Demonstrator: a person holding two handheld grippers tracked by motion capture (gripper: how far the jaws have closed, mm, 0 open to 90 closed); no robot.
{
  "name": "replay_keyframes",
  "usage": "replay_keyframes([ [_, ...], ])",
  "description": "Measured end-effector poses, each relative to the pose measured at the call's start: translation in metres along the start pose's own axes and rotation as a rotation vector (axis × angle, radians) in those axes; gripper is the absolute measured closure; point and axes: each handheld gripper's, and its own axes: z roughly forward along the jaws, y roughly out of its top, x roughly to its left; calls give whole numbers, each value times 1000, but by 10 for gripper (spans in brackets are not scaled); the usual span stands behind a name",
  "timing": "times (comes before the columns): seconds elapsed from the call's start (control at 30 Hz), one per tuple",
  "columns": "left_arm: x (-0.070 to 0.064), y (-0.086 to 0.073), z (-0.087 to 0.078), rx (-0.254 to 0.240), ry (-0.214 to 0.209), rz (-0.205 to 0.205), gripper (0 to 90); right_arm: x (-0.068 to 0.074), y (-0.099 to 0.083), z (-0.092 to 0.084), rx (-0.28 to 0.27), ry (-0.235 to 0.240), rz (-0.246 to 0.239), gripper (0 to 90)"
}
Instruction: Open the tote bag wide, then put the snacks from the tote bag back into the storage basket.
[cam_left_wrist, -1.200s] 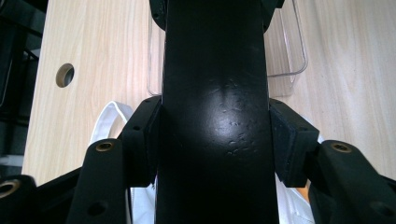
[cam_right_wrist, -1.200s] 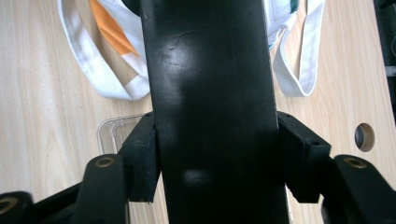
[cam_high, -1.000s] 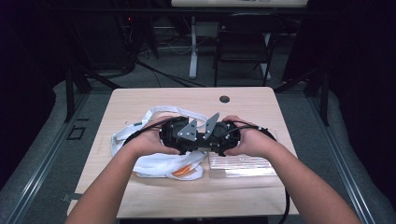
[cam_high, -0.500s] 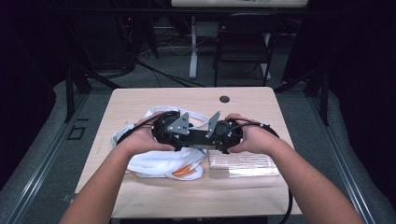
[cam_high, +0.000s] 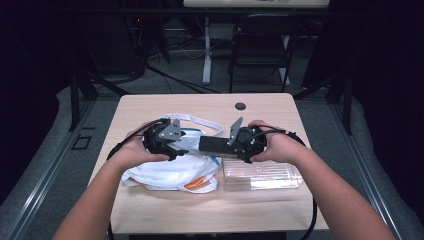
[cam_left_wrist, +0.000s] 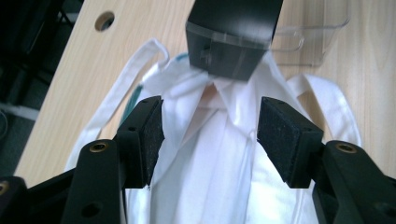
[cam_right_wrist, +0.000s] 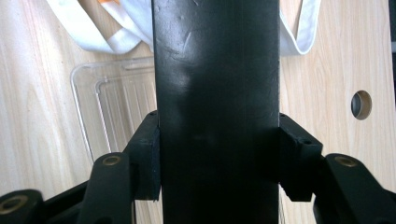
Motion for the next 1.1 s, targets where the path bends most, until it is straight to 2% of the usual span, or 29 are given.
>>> replay_keyframes([
  [0.07, 0, -7, 0, 5, 5, -13, 412, -1, -3, 0, -5, -2, 13, 430],
  [0.2, 0, -19, -3, 9, 24, -58, 415, -3, -8, -2, 6, -5, 13, 430],
  [0.23, -1, -24, -4, 13, 34, -78, 415, -3, -11, -2, 2, -6, 25, 430],
  [0.27, -1, -24, -4, 13, 34, -78, 415, -3, -11, -2, 2, -6, 25, 430],
  [0.4, -2, -35, -4, 25, 52, -123, 415, -5, -17, -4, 4, -9, 30, 429],
  [0.53, -4, -47, -3, 15, 61, -182, 415, -6, -22, -6, 9, -13, 37, 429],
  [0.97, -12, -72, 3, 34, 65, -286, 424, -10, -34, -9, 38, -19, 41, 430],
  [1.1, -15, -81, 4, 34, 84, -315, 425, -12, -40, -10, 43, -20, 46, 429],
])
